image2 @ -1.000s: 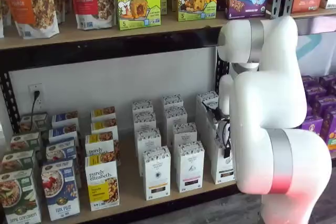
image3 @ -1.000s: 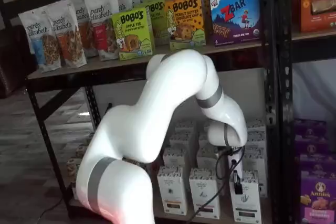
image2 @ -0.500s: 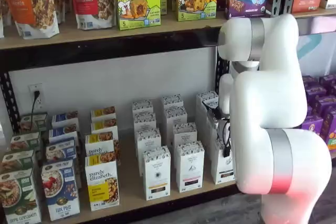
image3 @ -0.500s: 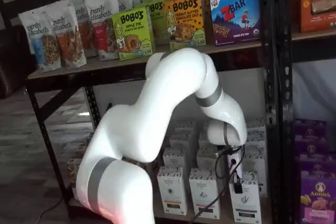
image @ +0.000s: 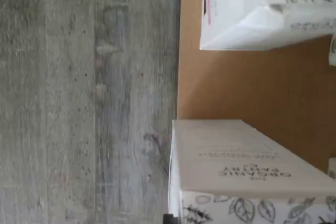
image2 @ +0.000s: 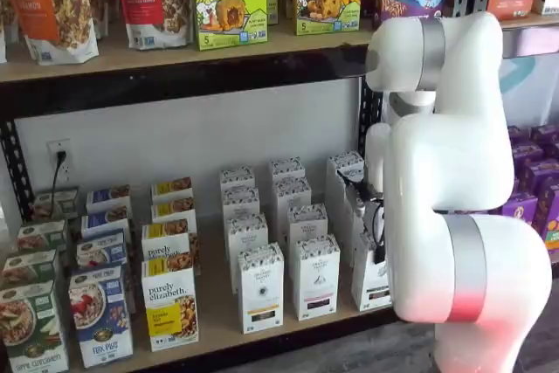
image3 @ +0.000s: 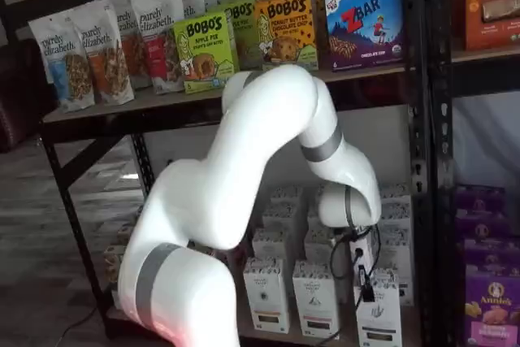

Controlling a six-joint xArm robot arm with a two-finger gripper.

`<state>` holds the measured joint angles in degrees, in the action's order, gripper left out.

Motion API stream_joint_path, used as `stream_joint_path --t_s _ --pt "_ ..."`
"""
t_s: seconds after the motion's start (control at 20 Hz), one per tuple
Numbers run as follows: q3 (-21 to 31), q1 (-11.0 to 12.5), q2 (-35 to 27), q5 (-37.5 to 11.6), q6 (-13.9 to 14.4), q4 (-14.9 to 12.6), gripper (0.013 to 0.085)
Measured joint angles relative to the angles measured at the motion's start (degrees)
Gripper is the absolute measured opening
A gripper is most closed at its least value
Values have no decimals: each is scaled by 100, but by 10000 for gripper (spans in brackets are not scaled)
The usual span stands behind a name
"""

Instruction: Pick up the white box with a green strip in the middle, on the bottom shelf, the sixth box from the left

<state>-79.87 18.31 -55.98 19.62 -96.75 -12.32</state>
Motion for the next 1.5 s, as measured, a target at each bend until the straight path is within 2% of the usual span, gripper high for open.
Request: stream_joint_path --t_s 0.15,0.2,0.35,0.5,0.65,0.9,1.25,1.3,1.4,1.5 --pt "327 30 194 -156 94 -124 570" --pt "443 41 269 -182 110 -148 530" --pt "853 76 534 -308 140 -206 530" --pt "1293 79 850 -421 -43 -7 530" --pt "1793 84 1207 -607 9 -59 530" --pt "2754 125 1900 -950 446 -541 530" --pt "4015 -48 3063 -1047 469 -382 530" --pt "4181 -85 3249 -1047 566 -445 530" --pt "4488 -123 3612 -1052 1014 -870 530" --pt "4745 -170 3929 -1043 1313 -1134 530"
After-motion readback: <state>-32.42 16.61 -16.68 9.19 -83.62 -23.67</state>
